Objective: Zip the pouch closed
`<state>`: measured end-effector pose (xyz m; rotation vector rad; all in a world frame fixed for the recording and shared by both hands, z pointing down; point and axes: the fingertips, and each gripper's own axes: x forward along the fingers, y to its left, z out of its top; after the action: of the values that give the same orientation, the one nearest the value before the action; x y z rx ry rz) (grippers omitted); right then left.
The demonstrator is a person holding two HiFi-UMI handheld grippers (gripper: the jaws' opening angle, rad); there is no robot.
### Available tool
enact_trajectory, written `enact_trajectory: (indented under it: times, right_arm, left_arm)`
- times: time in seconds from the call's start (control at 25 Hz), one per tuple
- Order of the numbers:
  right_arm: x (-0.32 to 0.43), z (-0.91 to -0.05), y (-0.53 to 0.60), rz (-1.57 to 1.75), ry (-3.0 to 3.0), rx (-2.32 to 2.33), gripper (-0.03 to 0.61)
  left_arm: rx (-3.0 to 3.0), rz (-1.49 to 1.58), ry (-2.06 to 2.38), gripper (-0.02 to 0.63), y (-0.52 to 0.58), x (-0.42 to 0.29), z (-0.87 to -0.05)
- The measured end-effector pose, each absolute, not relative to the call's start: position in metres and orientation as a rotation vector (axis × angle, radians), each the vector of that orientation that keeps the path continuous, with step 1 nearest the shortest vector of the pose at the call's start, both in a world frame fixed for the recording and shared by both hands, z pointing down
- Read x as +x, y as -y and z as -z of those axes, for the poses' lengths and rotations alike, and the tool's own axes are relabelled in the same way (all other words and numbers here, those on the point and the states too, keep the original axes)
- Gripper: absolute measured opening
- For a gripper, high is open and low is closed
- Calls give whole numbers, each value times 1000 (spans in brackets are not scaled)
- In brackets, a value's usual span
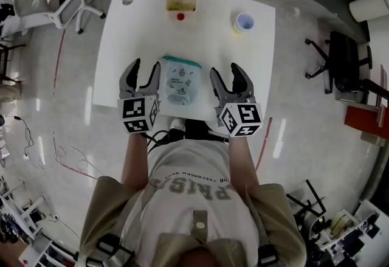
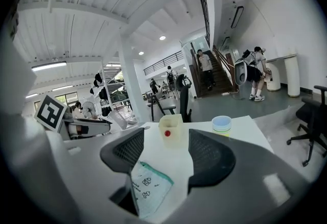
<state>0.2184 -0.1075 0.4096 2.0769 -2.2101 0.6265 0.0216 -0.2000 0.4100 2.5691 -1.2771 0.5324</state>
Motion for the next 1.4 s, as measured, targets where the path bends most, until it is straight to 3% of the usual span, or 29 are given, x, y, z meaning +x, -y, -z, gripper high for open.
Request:
enact_trajectory:
  times: [0.32, 0.6, 1.4]
  right_arm:
    - [245, -420, 137, -672, 2253, 2020, 249]
    - [252, -457, 146, -799, 2200, 2018, 249]
    - [215, -516, 196, -842, 2169, 1772, 249]
  left_arm:
    - [2514, -541, 1298, 238, 217, 32, -424]
    - [2476, -752, 1228, 238, 220, 26, -474]
    - [2437, -995, 822, 238, 243, 30, -581]
